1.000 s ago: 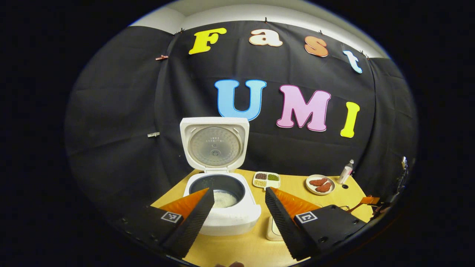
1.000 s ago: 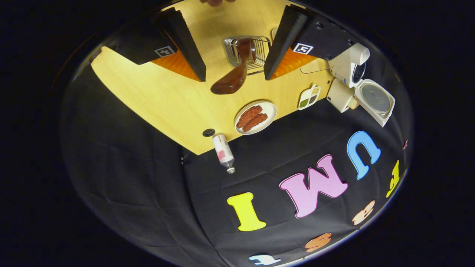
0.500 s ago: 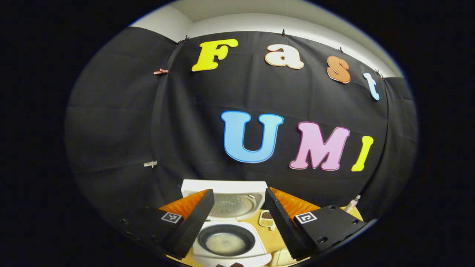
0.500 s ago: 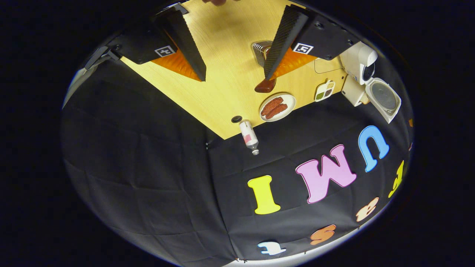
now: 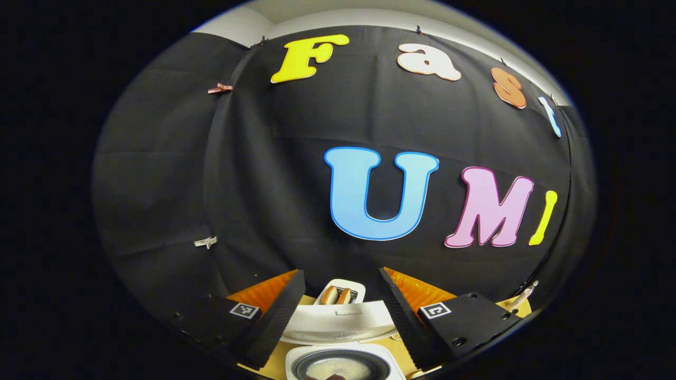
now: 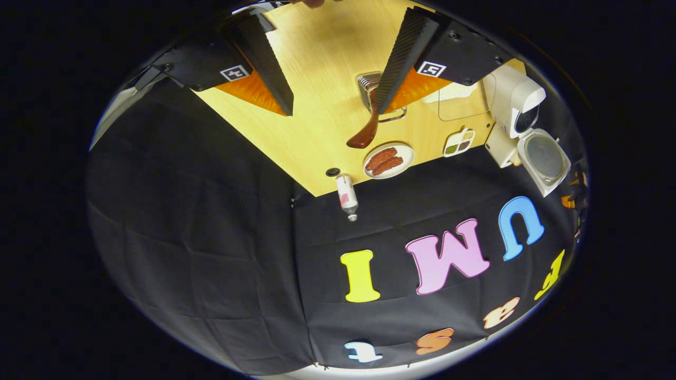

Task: Close the left gripper, press the button to open the rice cooker; take a wooden spoon from the chopstick holder with the right hand, scoop a spoonful of rice and pour it into the rice cooker, then put the wooden spoon back into the chopstick holder.

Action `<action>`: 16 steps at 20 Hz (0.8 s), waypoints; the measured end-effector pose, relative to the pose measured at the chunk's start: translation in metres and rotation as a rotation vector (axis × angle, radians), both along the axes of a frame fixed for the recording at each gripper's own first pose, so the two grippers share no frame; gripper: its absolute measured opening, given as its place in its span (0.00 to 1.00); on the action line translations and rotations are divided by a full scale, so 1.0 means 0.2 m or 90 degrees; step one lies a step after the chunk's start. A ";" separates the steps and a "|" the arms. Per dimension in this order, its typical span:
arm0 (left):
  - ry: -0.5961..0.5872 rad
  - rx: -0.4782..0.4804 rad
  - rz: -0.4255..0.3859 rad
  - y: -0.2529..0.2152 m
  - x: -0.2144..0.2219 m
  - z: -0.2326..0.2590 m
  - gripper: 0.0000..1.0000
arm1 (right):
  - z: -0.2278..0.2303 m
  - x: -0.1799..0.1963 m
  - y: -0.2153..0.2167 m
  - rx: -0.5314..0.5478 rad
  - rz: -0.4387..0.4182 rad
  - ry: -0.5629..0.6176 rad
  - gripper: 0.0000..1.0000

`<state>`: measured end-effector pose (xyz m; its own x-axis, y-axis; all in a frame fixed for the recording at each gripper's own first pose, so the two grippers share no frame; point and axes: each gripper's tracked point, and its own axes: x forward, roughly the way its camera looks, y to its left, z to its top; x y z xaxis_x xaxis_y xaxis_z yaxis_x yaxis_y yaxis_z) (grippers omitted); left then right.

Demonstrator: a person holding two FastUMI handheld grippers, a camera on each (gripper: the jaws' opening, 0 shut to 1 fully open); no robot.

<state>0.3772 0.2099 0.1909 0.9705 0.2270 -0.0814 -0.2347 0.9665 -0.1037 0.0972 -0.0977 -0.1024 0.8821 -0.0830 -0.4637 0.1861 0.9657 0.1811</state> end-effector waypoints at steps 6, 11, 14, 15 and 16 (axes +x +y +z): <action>0.076 -0.001 -0.004 0.01 0.14 -0.19 0.95 | 0.10 -0.04 0.21 0.000 0.052 -0.024 0.98; 0.127 -0.009 -0.010 -0.04 0.05 -0.26 0.99 | 0.15 -0.02 0.37 -0.030 0.113 -0.054 0.98; 0.151 -0.019 -0.017 -0.10 -0.08 -0.31 0.99 | 0.16 -0.01 0.45 -0.031 0.145 -0.067 0.99; 0.158 -0.021 -0.018 -0.12 -0.13 -0.34 0.99 | 0.16 -0.01 0.47 -0.029 0.155 -0.070 0.99; 0.165 -0.026 -0.019 -0.15 -0.19 -0.37 0.99 | 0.16 -0.01 0.49 -0.027 0.164 -0.074 0.99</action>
